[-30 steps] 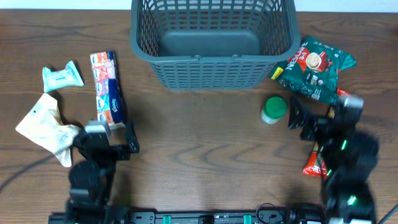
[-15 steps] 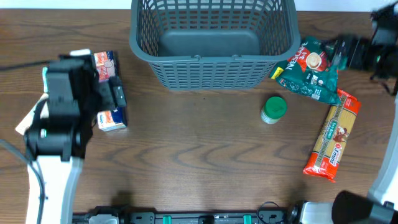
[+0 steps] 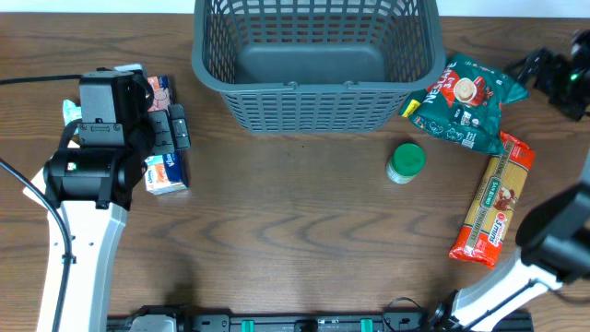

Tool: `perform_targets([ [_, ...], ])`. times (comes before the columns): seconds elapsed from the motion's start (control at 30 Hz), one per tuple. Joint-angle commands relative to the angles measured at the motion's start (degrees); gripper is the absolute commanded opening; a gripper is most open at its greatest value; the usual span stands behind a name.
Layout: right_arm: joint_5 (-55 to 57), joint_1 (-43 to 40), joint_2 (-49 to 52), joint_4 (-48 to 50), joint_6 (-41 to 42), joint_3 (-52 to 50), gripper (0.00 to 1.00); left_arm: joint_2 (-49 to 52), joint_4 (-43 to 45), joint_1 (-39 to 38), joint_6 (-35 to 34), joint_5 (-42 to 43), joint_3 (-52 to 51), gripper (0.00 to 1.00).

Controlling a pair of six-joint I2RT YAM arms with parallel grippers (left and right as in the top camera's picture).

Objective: Pack container
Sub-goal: 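Reach the right gripper to the green coffee pouch and grasp it, then lift the coffee pouch with the right gripper and drop it into the basket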

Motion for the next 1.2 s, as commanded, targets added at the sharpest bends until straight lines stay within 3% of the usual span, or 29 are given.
perform_targets([
  [0.0,-3.3,-0.1,4.5,-0.3,-3.4,0.0,0.99,0.0,-0.1,0.3,-0.4,-0.5,1.3,0.98],
  [0.23,-8.4,0.0,12.5,2.4,-7.8,0.0,0.99,0.0,-0.2,0.3,-0.4,-0.5,1.3,0.98],
  [0.8,-13.3,2.1,27.1,7.1,-9.7,0.0,0.98,0.0,-0.2,0.2,-0.5,-0.4,1.3,0.98],
  [1.17,-13.3,3.0,27.9,7.8,-9.7,0.0,0.40,0.0,-0.2,0.2,-0.5,-0.5,1.3,0.99],
])
